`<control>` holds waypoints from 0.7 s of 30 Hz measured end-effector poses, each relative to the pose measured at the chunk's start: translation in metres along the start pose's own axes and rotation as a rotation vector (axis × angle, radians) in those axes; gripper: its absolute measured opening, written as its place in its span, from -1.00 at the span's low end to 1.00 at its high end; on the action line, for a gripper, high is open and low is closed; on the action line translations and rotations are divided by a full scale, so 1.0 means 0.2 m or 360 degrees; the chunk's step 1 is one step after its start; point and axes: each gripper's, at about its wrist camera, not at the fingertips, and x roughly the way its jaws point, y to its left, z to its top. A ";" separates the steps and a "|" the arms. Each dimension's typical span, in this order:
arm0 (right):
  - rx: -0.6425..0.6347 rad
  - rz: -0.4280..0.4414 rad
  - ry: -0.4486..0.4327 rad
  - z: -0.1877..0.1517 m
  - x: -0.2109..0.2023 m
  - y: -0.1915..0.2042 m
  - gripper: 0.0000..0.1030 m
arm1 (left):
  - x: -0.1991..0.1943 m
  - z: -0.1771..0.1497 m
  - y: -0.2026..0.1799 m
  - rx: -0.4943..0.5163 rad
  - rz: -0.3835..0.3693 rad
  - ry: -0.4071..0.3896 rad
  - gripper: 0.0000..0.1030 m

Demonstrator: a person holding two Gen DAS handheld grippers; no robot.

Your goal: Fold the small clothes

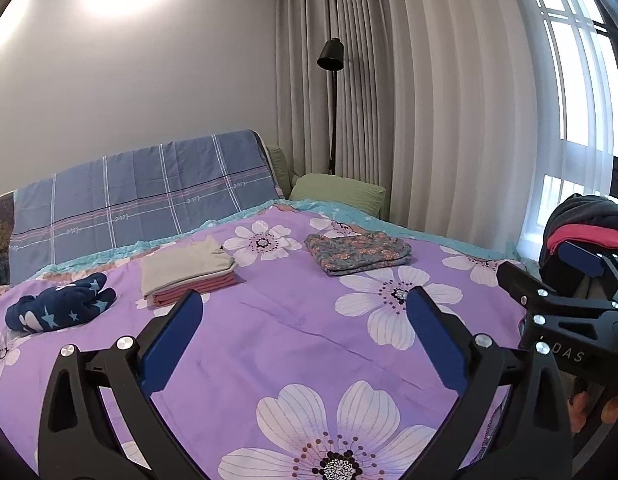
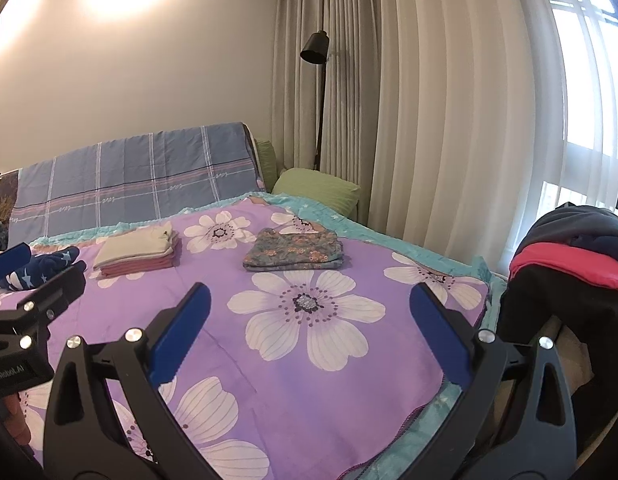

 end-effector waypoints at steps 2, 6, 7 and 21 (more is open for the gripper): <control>-0.0018 -0.0003 -0.0003 0.00 0.00 0.01 0.96 | 0.00 0.00 0.00 0.0013 -0.0002 0.0000 0.97; -0.0040 -0.0006 -0.0006 0.00 0.02 0.03 0.96 | 0.00 -0.01 -0.02 0.0037 -0.0015 0.0007 0.97; -0.0042 -0.0008 -0.0006 0.00 0.02 0.03 0.96 | 0.00 -0.01 -0.02 0.0044 -0.0015 0.0009 0.97; -0.0039 -0.0015 0.0016 -0.01 0.05 0.02 0.96 | 0.02 -0.03 0.00 0.0034 -0.0050 0.0043 0.97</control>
